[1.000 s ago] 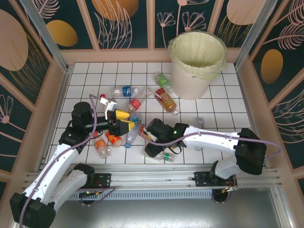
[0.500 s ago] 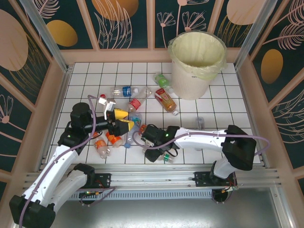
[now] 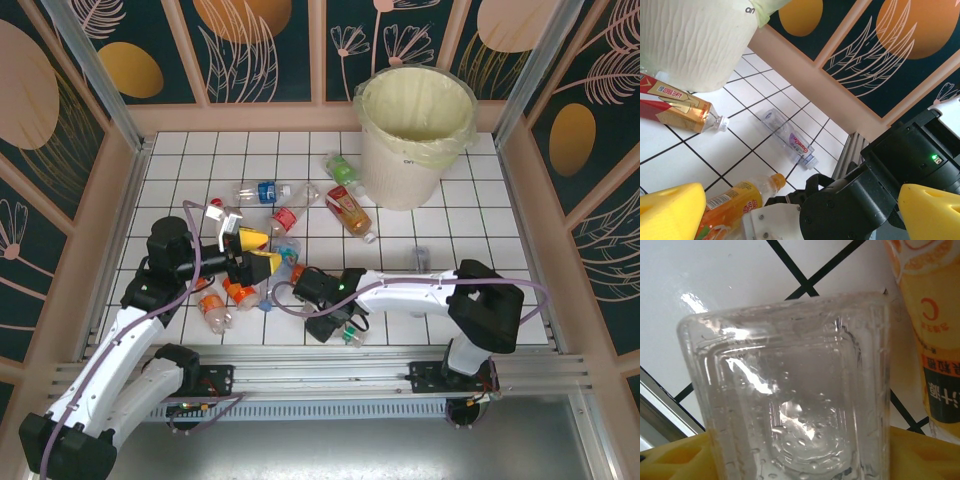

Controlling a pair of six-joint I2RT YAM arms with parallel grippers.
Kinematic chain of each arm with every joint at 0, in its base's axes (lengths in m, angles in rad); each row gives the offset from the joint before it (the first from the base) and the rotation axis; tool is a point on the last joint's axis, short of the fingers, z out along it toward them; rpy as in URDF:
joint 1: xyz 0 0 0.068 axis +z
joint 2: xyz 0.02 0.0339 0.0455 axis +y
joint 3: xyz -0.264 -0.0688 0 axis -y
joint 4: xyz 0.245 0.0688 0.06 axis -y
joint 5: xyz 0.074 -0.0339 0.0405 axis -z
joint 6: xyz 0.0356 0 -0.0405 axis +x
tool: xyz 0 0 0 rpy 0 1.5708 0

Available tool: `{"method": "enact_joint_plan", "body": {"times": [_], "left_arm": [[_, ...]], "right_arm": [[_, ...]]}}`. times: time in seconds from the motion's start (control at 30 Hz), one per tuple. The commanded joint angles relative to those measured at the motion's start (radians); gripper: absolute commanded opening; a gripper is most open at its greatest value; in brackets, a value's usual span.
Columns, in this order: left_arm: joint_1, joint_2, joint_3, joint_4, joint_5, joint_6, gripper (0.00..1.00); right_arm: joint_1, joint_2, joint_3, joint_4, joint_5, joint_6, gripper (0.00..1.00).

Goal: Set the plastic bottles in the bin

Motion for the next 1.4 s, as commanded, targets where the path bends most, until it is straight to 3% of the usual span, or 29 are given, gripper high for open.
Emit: {"method": "enact_joint_plan", "body": {"times": [0.0,0.27,0.37,0.63,0.87,1.03,1.37], "left_arm": [[-0.005,-0.013,-0.003,0.002,-0.004,0.023,0.99],[-0.005,0.011,0.025,0.067,-0.026,-0.001,0.99],[-0.005,0.021,0.049,0.119,-0.032,-0.027,0.99],[-0.006,0.103,0.174,0.231,-0.061,-0.065,0.99],[-0.005,0.236,0.34,0.296,-0.054,-0.11,0.98],[-0.005,0.315,0.42,0.3,-0.014,-0.064,0.99],[-0.005,0.377,0.382,0.321,0.087,-0.008,0.99]], "right_arm": [[0.009,-0.016,0.025,-0.005,0.014,-0.021,0.65],[-0.027,-0.11,0.01,0.02,-0.014,-0.028,0.59],[-0.06,-0.173,-0.003,0.034,-0.079,-0.026,0.59],[-0.244,-0.386,-0.023,0.134,-0.251,-0.025,0.6],[-0.41,-0.453,0.047,0.258,-0.355,-0.052,0.6],[-0.507,-0.44,0.173,0.308,-0.355,-0.08,0.6],[-0.662,-0.379,0.421,0.356,-0.257,-0.129,0.6]]}}
